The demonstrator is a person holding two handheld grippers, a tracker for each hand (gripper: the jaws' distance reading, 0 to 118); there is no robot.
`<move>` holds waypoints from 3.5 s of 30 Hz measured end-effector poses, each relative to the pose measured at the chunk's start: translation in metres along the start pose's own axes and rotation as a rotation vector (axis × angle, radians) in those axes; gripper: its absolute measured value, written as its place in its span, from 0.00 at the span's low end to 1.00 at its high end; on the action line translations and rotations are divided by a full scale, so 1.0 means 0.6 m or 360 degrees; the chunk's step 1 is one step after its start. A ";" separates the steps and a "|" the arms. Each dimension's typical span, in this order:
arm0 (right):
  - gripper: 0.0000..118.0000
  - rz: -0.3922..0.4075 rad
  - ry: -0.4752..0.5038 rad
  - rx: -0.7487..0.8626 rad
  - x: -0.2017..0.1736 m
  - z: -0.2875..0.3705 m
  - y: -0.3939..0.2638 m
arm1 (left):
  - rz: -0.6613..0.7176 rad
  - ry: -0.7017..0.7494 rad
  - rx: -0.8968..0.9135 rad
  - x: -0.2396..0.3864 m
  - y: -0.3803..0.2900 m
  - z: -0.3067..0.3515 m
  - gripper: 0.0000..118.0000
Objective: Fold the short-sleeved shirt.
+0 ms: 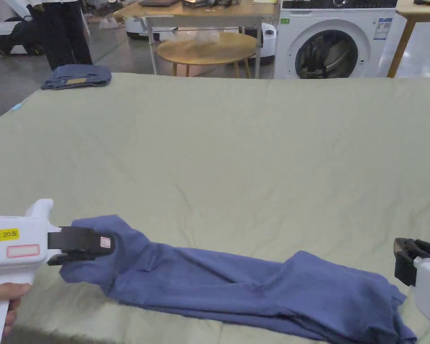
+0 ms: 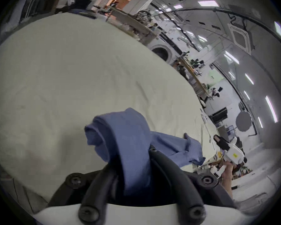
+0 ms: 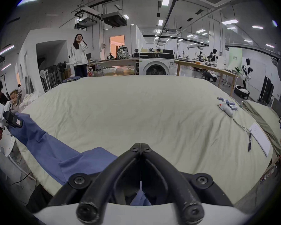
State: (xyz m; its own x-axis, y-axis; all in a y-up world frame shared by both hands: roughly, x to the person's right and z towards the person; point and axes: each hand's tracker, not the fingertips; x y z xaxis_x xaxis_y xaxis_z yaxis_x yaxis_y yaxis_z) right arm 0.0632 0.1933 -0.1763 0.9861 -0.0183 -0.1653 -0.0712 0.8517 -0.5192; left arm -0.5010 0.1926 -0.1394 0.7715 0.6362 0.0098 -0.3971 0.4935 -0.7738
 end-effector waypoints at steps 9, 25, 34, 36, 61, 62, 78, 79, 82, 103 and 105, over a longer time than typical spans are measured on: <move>0.00 -0.0015 -0.0015 0.0004 0.015 0.010 -0.004 | -0.0002 0.0005 -0.0154 0.089 -0.072 -0.219 0.90; 0.00 -0.0049 -0.0012 -0.0004 0.031 0.007 -0.007 | 0.0198 -0.0417 -0.0162 0.076 -0.055 -0.193 0.05; 0.00 -0.0031 -0.0048 -0.0002 0.042 0.021 -0.010 | 0.0310 -0.0284 -0.0412 0.091 -0.100 -0.357 0.04; 0.00 -0.0029 -0.0056 0.0004 0.046 0.024 -0.007 | 0.0224 -0.0278 -0.0424 0.113 -0.107 -0.366 0.04; 0.00 -0.0002 0.0039 0.0026 0.008 0.018 -0.007 | 0.0263 -0.0206 -0.0202 -0.054 -0.032 -0.138 1.00; 0.00 -0.0001 0.0037 0.0024 0.008 0.018 -0.007 | 0.0371 -0.0248 -0.0282 -0.073 -0.045 -0.154 1.00; 0.00 0.0015 0.0043 0.0004 0.004 0.021 -0.006 | 0.0444 -0.0526 -0.0308 -0.092 -0.071 -0.244 0.05; 0.00 0.0019 0.0037 0.0004 0.004 0.021 -0.006 | 0.0465 -0.0551 -0.0295 -0.094 -0.071 -0.237 0.04; 0.00 0.0017 0.0036 0.0005 0.006 0.023 -0.007 | 0.0450 -0.0524 -0.0264 -0.112 -0.055 -0.204 0.04; 0.00 0.0036 0.0038 0.0085 0.002 0.024 0.011 | 0.0151 -0.0192 -0.0132 0.117 -0.020 -0.102 0.04; 0.00 0.0027 0.0033 0.0087 0.006 0.027 0.010 | 0.0084 -0.0086 -0.0143 0.154 -0.035 -0.161 0.04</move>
State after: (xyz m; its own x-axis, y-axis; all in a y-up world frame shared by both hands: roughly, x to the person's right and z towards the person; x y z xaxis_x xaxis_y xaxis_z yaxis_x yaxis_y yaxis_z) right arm 0.0684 0.2069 -0.1668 0.9815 -0.0137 -0.1912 -0.0793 0.8792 -0.4698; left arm -0.3734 0.1836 -0.1836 0.7217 0.6922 -0.0003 -0.3886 0.4047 -0.8278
